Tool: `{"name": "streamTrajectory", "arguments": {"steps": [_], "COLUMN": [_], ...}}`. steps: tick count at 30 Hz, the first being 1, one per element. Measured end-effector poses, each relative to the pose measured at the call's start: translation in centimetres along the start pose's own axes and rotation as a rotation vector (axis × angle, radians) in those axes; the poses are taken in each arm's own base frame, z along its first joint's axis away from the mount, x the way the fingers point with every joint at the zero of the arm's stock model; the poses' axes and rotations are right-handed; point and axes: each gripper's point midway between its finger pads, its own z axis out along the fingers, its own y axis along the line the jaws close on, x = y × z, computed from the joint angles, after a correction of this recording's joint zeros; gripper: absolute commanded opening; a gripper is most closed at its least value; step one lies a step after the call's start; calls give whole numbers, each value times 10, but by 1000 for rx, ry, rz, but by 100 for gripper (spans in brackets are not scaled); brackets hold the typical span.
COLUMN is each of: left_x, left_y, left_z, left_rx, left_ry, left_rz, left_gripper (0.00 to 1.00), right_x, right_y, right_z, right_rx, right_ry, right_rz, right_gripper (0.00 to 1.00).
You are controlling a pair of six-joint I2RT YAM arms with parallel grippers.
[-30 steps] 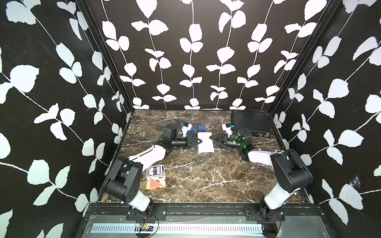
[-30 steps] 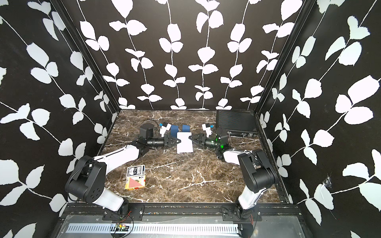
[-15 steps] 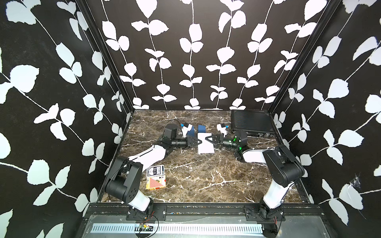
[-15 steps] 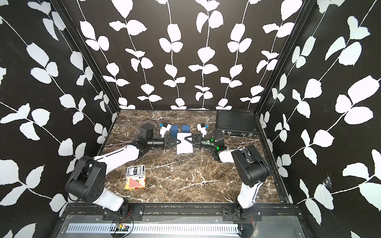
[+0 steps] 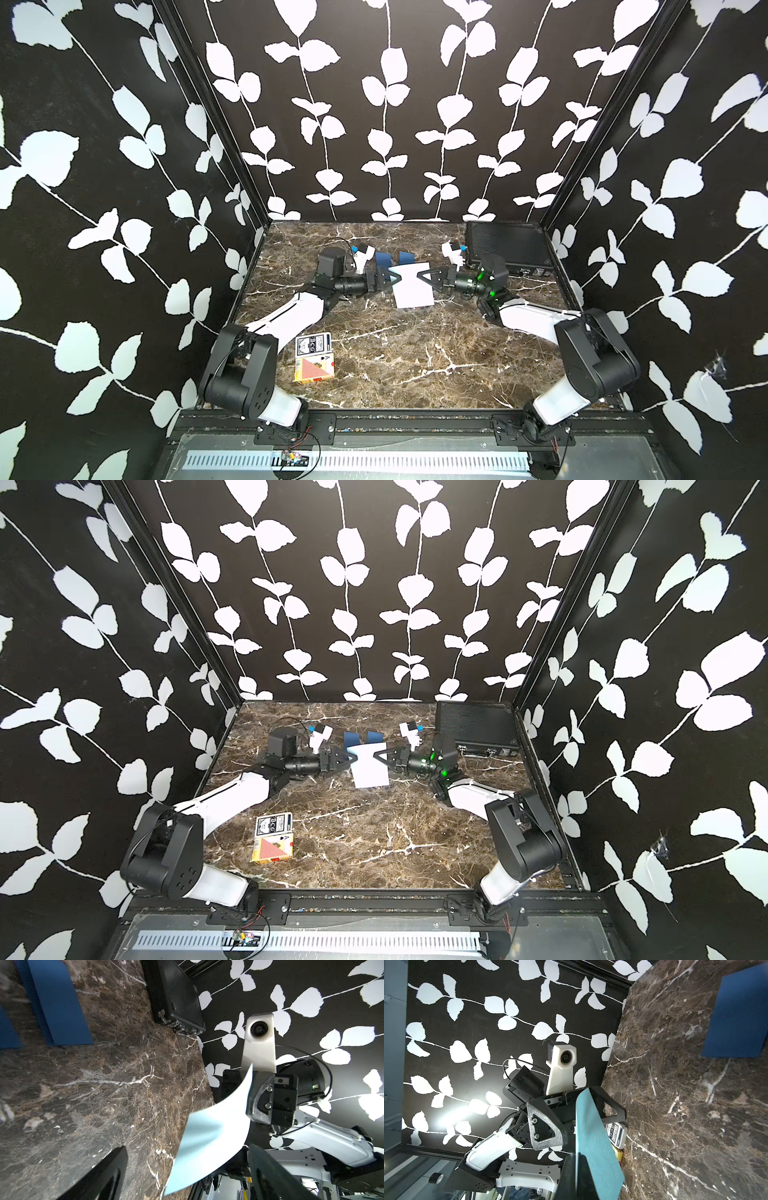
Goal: Fold the square paper along the opposite sides
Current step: Pick up the paper from the center of the board.
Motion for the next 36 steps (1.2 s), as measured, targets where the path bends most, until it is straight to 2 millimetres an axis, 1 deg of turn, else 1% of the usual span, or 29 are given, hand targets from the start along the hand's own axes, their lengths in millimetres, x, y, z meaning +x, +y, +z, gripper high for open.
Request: {"name": "streamTrajectory", "arguments": {"steps": [2,5,7,9,11,13,15,19,22,23,28,29,33,35,36], "left_x": [-3,-2,-2,-3,-3,-3,-3,-3,-1,-1,2,3,4,4,3], "left_y": [-5,-7,-9,-12,-15,-17,-20,-25,-22,-21,-16,-15,-11,-10,-10], "left_z": [0,0,0,-1,-1,-3,-5,-7,-7,-7,-7,-6,-5,-5,-5], "left_rx": [24,41,60,76,86,90,93,95,87,83,62,59,46,39,36], "left_ry": [-15,-16,-20,-23,-25,-28,-33,-37,-31,-28,-19,-16,-10,-8,-8], "left_rz": [11,4,1,2,4,9,21,37,31,27,20,16,4,-3,-4], "left_gripper": [95,94,91,85,76,70,59,43,32,27,3,0,0,0,0], "right_x": [-3,-5,-6,-10,-10,-7,-4,0,2,3,5,5,4,4,5], "right_y": [9,15,11,3,-10,-22,-30,-36,-37,-37,-30,-27,-24,-25,-26], "right_z": [2,5,7,12,16,16,15,13,12,12,10,10,9,9,9], "right_rx": [-9,-18,-9,6,28,52,73,93,102,103,95,93,93,96,100], "right_ry": [-2,-3,4,9,20,32,46,66,76,80,90,91,96,99,100], "right_rz": [-15,-31,-28,-13,14,39,58,64,64,64,46,40,28,26,27], "right_gripper": [0,0,0,0,0,0,0,0,0,0,0,0,0,14,18]}}
